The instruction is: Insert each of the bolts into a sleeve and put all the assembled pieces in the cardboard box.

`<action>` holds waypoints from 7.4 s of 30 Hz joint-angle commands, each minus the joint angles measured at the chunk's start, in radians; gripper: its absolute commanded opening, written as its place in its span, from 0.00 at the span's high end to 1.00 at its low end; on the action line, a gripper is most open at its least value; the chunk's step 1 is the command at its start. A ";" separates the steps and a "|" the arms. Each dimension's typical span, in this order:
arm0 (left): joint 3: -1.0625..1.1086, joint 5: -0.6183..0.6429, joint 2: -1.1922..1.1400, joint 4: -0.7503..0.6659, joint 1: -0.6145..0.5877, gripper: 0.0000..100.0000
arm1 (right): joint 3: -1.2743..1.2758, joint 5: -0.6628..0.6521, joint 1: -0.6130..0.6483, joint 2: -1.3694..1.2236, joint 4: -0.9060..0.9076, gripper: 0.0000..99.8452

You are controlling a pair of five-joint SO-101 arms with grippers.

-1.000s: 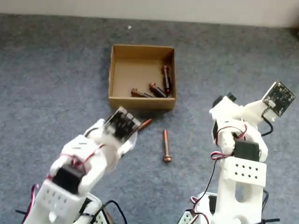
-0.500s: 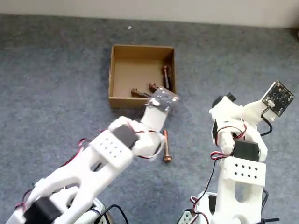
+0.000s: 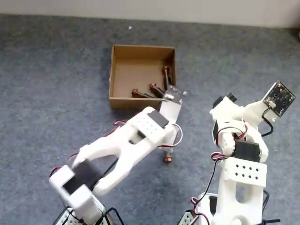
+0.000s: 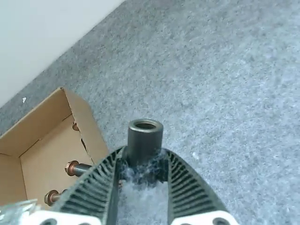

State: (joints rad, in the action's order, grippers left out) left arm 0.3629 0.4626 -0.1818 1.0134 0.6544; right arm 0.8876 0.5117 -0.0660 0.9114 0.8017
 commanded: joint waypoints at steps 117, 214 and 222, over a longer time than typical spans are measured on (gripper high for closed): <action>0.122 -1.587 0.303 0.187 -0.802 0.60 | -0.005 0.003 -0.013 0.033 -0.033 1.00; 0.845 -0.144 1.770 -0.331 -0.358 0.99 | 0.358 -0.238 0.526 0.627 -0.065 1.00; 0.937 -0.144 1.982 -0.334 -0.239 0.99 | 0.552 -0.348 0.605 0.713 -0.251 1.00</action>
State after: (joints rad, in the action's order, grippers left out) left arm 1.3065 0.3122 1.7223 0.7096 0.3905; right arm 1.4001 0.2662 0.4818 1.5712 0.6467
